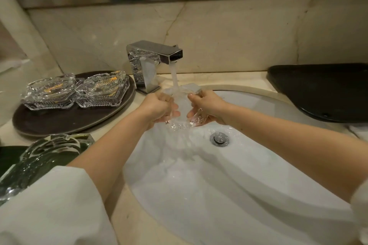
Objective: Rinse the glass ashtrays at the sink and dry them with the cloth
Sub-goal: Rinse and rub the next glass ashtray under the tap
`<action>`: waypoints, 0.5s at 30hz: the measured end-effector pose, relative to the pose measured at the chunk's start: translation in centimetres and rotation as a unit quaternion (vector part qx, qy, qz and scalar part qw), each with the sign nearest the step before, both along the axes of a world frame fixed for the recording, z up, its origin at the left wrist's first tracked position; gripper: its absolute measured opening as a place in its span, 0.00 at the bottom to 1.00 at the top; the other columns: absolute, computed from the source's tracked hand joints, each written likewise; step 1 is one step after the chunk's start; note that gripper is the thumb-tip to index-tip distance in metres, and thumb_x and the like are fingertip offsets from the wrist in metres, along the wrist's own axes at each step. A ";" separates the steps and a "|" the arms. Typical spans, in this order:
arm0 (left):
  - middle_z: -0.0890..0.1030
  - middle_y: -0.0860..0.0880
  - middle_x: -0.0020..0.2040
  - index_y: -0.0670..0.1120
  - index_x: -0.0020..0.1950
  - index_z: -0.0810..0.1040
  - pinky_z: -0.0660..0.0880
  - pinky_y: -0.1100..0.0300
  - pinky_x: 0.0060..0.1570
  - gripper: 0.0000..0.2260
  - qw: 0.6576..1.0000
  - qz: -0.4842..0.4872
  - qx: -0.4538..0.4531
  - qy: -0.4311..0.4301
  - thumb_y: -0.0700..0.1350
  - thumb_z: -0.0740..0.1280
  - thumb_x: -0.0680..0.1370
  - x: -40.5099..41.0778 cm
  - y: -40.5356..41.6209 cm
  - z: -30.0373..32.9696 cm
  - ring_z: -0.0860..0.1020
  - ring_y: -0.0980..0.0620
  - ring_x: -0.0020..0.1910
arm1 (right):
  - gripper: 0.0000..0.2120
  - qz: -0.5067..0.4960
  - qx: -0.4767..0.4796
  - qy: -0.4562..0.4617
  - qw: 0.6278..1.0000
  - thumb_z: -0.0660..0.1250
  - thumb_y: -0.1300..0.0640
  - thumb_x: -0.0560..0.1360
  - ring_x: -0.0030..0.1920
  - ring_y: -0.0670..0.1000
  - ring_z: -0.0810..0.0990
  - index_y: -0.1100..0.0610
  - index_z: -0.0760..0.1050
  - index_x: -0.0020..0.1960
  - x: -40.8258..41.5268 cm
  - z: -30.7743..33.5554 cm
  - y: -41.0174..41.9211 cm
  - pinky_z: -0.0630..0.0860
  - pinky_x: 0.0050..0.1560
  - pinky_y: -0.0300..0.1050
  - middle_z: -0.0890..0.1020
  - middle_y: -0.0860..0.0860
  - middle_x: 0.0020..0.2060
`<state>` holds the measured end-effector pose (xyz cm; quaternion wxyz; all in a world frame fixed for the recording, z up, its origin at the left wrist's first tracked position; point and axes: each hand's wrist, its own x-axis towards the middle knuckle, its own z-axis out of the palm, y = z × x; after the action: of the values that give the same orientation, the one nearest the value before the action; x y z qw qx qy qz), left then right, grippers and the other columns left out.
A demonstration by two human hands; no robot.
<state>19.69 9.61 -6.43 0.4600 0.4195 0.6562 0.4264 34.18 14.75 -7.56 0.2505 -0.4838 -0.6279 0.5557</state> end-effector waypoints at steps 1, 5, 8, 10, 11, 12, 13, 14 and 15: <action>0.79 0.48 0.44 0.42 0.51 0.73 0.79 0.64 0.35 0.11 1.000 0.001 0.003 0.000 0.28 0.64 0.74 -0.2 -0.1 0.0 0.80 0.51 0.38 | 0.09 0.012 -0.007 0.004 1.000 0.57 0.54 0.81 0.24 0.52 0.76 0.58 0.64 0.44 0.3 0.1 -0.1 0.75 0.25 0.40 0.80 0.57 0.33; 0.81 0.47 0.42 0.45 0.48 0.75 0.79 0.63 0.32 0.05 0.999 0.008 0.019 0.046 0.37 0.69 0.75 -0.4 -0.1 0.1 0.81 0.54 0.34 | 0.07 0.042 -0.043 0.061 0.996 0.59 0.65 0.79 0.35 0.53 0.80 0.56 0.65 0.44 0.7 0.2 -0.1 0.76 0.30 0.44 0.80 0.57 0.37; 0.80 0.47 0.42 0.46 0.46 0.75 0.75 0.64 0.26 0.02 0.996 0.036 0.005 0.084 0.43 0.67 0.77 -0.5 0.3 0.1 0.79 0.55 0.31 | 0.11 0.019 -0.062 0.071 0.995 0.62 0.71 0.75 0.34 0.53 0.79 0.56 0.66 0.45 -0.1 -0.1 0.0 0.77 0.26 0.43 0.78 0.60 0.41; 0.79 0.45 0.45 0.47 0.48 0.74 0.79 0.58 0.34 0.03 0.997 0.022 -0.014 0.078 0.40 0.66 0.77 -0.6 0.2 0.0 0.78 0.53 0.33 | 0.08 0.006 -0.055 0.051 0.997 0.61 0.69 0.76 0.28 0.49 0.77 0.58 0.67 0.43 -0.6 -0.3 0.0 0.73 0.23 0.39 0.78 0.57 0.38; 0.79 0.44 0.48 0.47 0.52 0.73 0.79 0.56 0.36 0.07 0.997 0.006 -0.023 0.068 0.37 0.66 0.77 -0.7 0.2 0.0 0.78 0.52 0.33 | 0.07 0.003 -0.047 0.036 0.998 0.60 0.67 0.77 0.27 0.48 0.75 0.58 0.68 0.43 -0.7 -0.4 0.1 0.70 0.22 0.37 0.78 0.56 0.36; 0.78 0.44 0.50 0.47 0.56 0.72 0.80 0.56 0.36 0.12 0.998 -0.008 -0.033 0.055 0.35 0.66 0.76 -0.8 0.1 -0.1 0.79 0.53 0.32 | 0.06 0.002 -0.039 0.025 0.999 0.59 0.66 0.78 0.27 0.49 0.74 0.59 0.68 0.43 -0.8 -0.5 0.2 0.67 0.23 0.38 0.78 0.55 0.35; 0.78 0.45 0.52 0.47 0.59 0.70 0.80 0.58 0.35 0.16 0.998 -0.017 -0.041 0.045 0.33 0.66 0.76 -0.7 0.1 -0.1 0.80 0.54 0.30 | 0.05 0.002 -0.035 0.018 0.999 0.59 0.65 0.79 0.28 0.49 0.75 0.60 0.68 0.44 -0.8 -0.6 0.3 0.65 0.24 0.39 0.78 0.55 0.34; 0.78 0.46 0.52 0.47 0.61 0.69 0.80 0.58 0.35 0.19 0.998 -0.019 -0.046 0.042 0.31 0.65 0.75 -0.6 0.1 -0.1 0.81 0.55 0.29 | 0.05 0.002 -0.032 0.017 0.999 0.59 0.64 0.79 0.29 0.49 0.77 0.60 0.68 0.44 -0.8 -0.6 0.5 0.64 0.25 0.39 0.78 0.55 0.33; 0.78 0.47 0.51 0.46 0.63 0.69 0.80 0.58 0.38 0.20 0.998 -0.018 -0.050 0.044 0.29 0.64 0.75 -0.6 0.3 -0.1 0.81 0.56 0.28 | 0.04 0.005 -0.028 0.018 0.999 0.60 0.64 0.79 0.30 0.49 0.78 0.60 0.69 0.44 -0.7 -0.6 0.6 0.65 0.25 0.39 0.78 0.54 0.33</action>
<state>19.13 9.87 -6.53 0.4589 0.4261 0.6885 0.3659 33.50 15.38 -8.17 0.2451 -0.4776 -0.6101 0.5828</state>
